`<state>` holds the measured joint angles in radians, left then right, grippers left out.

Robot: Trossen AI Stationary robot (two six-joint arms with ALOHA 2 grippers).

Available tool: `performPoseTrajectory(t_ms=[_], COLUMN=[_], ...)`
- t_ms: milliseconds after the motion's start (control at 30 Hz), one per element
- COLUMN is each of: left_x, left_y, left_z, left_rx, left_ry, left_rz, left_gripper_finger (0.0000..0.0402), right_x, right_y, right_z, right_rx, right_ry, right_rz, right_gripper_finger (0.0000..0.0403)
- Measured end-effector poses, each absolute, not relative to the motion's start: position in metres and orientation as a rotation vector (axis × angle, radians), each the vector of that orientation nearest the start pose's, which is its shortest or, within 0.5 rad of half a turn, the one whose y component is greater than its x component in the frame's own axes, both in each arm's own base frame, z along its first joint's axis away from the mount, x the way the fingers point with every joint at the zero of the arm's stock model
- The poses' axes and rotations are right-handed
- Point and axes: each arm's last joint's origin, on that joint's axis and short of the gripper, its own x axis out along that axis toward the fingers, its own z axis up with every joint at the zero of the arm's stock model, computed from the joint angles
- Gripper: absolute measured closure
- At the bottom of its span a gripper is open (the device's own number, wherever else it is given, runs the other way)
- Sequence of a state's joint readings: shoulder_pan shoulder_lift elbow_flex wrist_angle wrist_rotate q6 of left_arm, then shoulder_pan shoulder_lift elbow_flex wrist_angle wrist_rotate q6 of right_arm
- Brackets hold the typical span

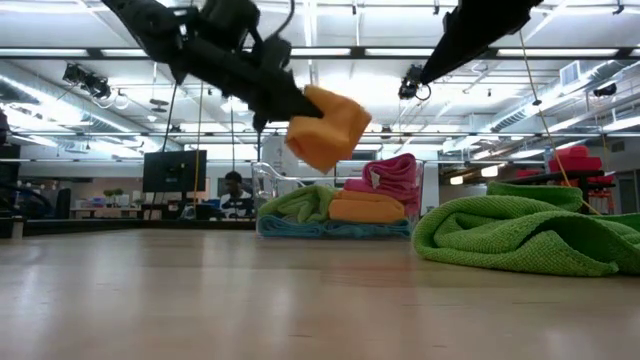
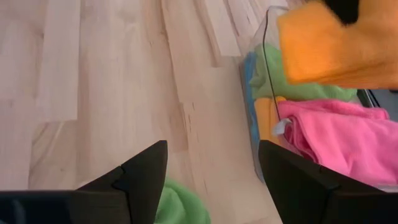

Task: Fold microfiber towels
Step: Put the folded yellow microfiber cloth into the transparent bin

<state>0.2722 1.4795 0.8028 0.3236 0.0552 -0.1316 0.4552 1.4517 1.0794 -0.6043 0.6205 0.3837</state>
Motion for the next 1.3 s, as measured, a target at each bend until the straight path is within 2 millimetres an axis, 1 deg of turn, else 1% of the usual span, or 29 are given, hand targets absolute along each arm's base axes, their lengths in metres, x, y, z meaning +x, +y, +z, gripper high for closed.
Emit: performPoseTrajectory(t_ms=[100,233,333,433,500,633,767,867,900,1033,1133,1300], left_x=[0.298,0.289,0.279,0.275,0.276,0.287,0.296,0.296,0.295,0.294,0.294,0.297], left_y=[0.101,0.121,0.13,0.136,0.136,0.128,0.121,0.119,0.12,0.126,0.128,0.128], left_z=[0.218,0.215,0.204,0.197,0.194,0.19,0.2,0.208,0.208,0.194,0.184,0.176], left_rx=[-0.259,-0.37,-0.49,-0.614,-0.649,-0.666,-0.637,-0.625,-0.626,-0.662,-0.697,-0.678], left_ry=[0.375,0.384,0.397,0.386,0.381,0.399,0.322,0.277,0.28,0.356,0.397,0.427], left_rz=[0.296,0.378,0.432,0.423,0.42,0.392,0.344,0.329,0.333,0.378,0.386,0.381], left_gripper_finger=[0.0357,0.035,0.0347,0.0351,0.0353,0.0346,0.0347,0.0356,0.0357,0.0351,0.0343,0.0351], right_x=[0.269,0.27,0.27,0.272,0.273,0.275,0.276,0.277,0.278,0.28,0.281,0.282], right_y=[0.113,0.113,0.114,0.114,0.115,0.116,0.115,0.112,0.11,0.104,0.103,0.104], right_z=[0.258,0.259,0.259,0.26,0.261,0.263,0.263,0.263,0.263,0.263,0.264,0.264], right_rx=[-0.141,-0.139,-0.138,-0.145,-0.153,-0.172,-0.189,-0.19,-0.188,-0.185,-0.177,-0.168], right_ry=[0.769,0.76,0.758,0.743,0.726,0.708,0.71,0.709,0.709,0.713,0.709,0.709], right_rz=[-0.298,-0.294,-0.294,-0.284,-0.273,-0.257,-0.252,-0.26,-0.267,-0.287,-0.283,-0.274], right_gripper_finger=[0.0142,0.0142,0.0142,0.0142,0.0142,0.0142,0.0142,0.0142,0.0142,0.0142,0.0142,0.0142])
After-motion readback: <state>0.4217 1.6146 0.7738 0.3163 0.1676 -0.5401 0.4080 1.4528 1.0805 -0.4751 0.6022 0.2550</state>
